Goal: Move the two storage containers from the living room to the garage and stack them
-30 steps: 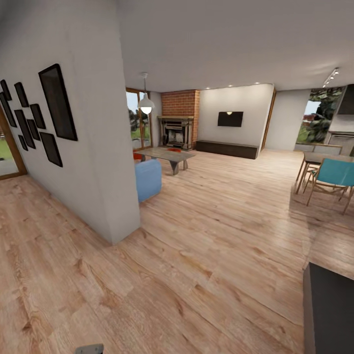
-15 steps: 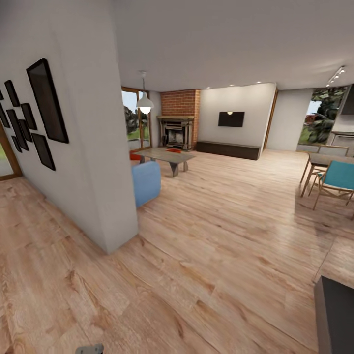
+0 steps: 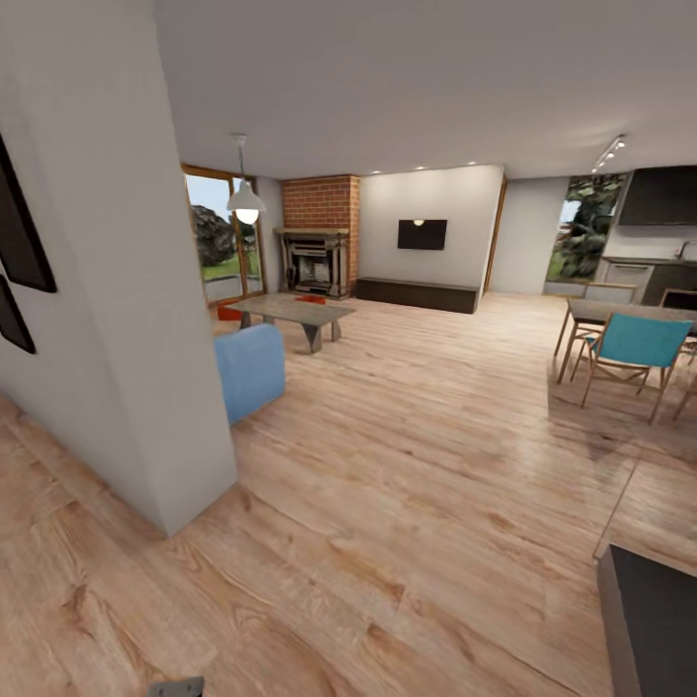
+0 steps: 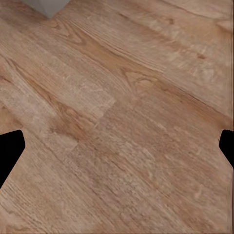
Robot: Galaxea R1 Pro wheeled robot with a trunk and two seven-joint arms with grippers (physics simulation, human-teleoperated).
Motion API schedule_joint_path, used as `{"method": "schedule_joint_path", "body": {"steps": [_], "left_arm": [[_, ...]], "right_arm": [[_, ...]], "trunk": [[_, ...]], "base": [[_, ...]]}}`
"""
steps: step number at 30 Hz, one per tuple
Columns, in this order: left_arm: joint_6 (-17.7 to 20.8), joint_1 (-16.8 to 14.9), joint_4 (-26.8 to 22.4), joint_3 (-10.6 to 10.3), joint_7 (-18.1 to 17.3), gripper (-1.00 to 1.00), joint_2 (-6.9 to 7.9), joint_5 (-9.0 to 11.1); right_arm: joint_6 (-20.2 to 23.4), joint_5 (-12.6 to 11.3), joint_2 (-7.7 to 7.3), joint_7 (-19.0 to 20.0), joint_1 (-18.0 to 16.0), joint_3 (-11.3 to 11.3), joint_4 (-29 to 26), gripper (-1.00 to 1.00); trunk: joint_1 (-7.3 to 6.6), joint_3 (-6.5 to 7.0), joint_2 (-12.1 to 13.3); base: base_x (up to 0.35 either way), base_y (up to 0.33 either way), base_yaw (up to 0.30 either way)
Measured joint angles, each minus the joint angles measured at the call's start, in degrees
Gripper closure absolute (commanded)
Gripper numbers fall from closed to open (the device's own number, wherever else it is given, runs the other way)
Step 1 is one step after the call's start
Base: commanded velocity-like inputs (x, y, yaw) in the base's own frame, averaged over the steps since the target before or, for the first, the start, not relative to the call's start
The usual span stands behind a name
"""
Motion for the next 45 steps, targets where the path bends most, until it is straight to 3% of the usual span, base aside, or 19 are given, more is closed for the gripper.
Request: {"method": "schedule_joint_path", "body": {"steps": [18, 45], "left_arm": [[0.0, 0.0, 0.0, 0.0, 0.0, -1.0, 0.0, 0.0], [0.0, 0.0, 0.0, 0.0, 0.0, -1.0, 0.01, 0.0]], "right_arm": [[0.0, 0.0, 0.0, 0.0, 0.0, 0.0, 0.0, -1.0], [0.0, 0.0, 0.01, 0.0, 0.0, 0.0, 0.0, -1.0]], "trunk": [[0.0, 0.0, 0.0], [0.0, 0.0, 0.0]], "base": [[0.346, 0.0, -0.231], [0.346, 0.0, -0.014]]}}
